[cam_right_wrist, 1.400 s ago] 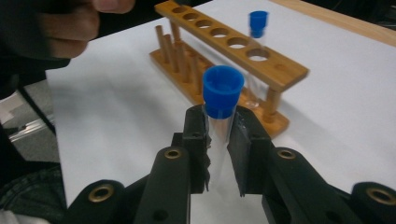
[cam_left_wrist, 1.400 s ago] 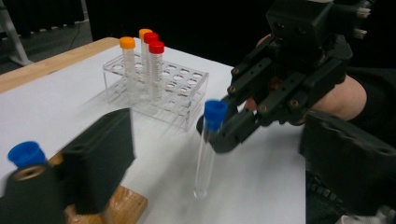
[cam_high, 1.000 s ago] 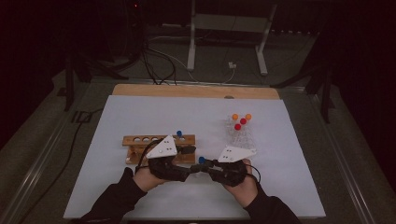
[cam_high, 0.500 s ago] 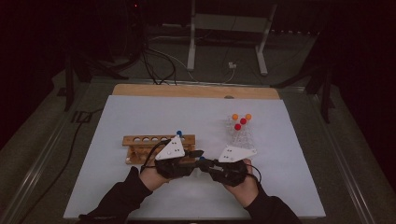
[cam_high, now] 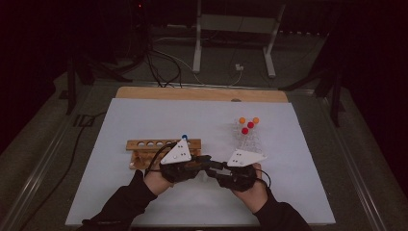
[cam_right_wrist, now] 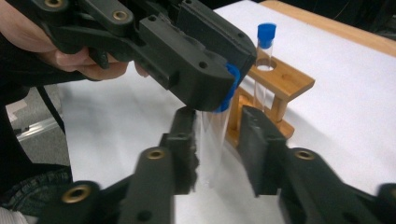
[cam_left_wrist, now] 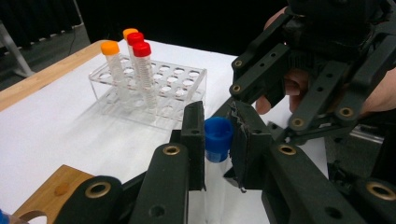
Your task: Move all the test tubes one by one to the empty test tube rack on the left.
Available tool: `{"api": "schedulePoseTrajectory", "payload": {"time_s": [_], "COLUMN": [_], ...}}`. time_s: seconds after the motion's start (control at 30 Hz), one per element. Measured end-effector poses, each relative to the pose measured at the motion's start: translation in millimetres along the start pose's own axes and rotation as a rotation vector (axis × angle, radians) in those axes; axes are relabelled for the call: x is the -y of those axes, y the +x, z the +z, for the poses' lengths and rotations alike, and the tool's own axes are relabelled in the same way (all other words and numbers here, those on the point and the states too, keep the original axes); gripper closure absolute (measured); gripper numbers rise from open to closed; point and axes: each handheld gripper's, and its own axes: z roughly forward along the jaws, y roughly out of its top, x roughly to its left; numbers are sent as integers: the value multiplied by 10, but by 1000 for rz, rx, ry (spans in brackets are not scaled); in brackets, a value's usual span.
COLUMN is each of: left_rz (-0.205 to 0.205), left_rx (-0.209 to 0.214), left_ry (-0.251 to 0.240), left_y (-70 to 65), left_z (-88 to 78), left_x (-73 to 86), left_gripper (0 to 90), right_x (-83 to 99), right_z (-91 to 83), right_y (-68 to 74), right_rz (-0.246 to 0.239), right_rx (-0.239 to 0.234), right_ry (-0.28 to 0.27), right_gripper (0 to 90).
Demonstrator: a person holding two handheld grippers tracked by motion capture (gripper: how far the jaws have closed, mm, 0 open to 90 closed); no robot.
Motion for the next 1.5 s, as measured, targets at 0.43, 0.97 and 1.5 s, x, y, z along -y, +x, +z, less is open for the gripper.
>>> {"api": "schedulePoseTrajectory", "payload": {"time_s": [0.43, 0.97, 1.5], "left_rz": [5, -3, -52], "left_rx": [-79, -174, -285], "left_ry": [-37, -63, -98], "left_y": [139, 335, 585], "left_z": [-226, -448, -624], "left_x": [-106, -126, -58], "left_gripper": [777, 777, 777], "right_x": [-29, -30, -18], "right_z": [-151, -228, -238], "right_y": [-101, -156, -177], "right_rz": [36, 79, 76], "right_rx": [52, 89, 91], "right_ry": [-58, -97, -83], "right_gripper": [272, 0, 0]}}
